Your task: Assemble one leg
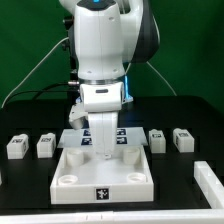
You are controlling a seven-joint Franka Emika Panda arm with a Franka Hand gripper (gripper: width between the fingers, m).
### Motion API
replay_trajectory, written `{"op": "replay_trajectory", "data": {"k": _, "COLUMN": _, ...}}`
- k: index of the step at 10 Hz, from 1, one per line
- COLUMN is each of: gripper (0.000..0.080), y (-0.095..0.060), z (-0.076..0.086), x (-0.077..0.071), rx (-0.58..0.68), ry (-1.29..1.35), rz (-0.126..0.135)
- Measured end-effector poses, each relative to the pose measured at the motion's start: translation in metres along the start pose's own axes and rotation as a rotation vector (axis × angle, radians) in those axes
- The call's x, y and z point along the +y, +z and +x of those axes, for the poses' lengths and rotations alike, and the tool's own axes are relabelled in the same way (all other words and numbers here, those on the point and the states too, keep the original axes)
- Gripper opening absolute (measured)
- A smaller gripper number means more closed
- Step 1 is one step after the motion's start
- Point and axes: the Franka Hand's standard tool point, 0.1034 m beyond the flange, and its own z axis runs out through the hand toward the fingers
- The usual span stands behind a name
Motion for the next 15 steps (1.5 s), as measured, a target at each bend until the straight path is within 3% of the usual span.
{"op": "replay_trajectory", "data": {"k": 3, "gripper": 0.006, "y": -0.002, "z": 0.014, "x": 0.014, "rx": 0.003, "ry": -0.001, "rz": -0.01}}
{"op": "replay_trajectory", "data": {"k": 7, "gripper": 0.006, "y": -0.004, "z": 0.063, "x": 0.068, "rx": 0.023, "ry": -0.038, "rz": -0.036}}
{"op": "replay_trajectory", "data": {"k": 9, "gripper": 0.006, "y": -0.001, "z": 0.07, "x": 0.072, "rx": 0.02, "ry": -0.015, "rz": 0.005}}
{"op": "replay_trajectory", "data": {"k": 10, "gripper": 0.006, "y": -0.001, "z": 0.073, "x": 0.072, "rx": 0.018, "ry": -0.009, "rz": 0.013}}
{"op": "replay_trajectory", "data": {"k": 14, "gripper": 0.006, "y": -0.002, "z": 0.084, "x": 0.072, "rx": 0.011, "ry": 0.006, "rz": 0.033}}
{"op": "replay_trajectory", "data": {"k": 15, "gripper": 0.0061, "y": -0.001, "z": 0.084, "x": 0.072, "rx": 0.013, "ry": 0.006, "rz": 0.027}}
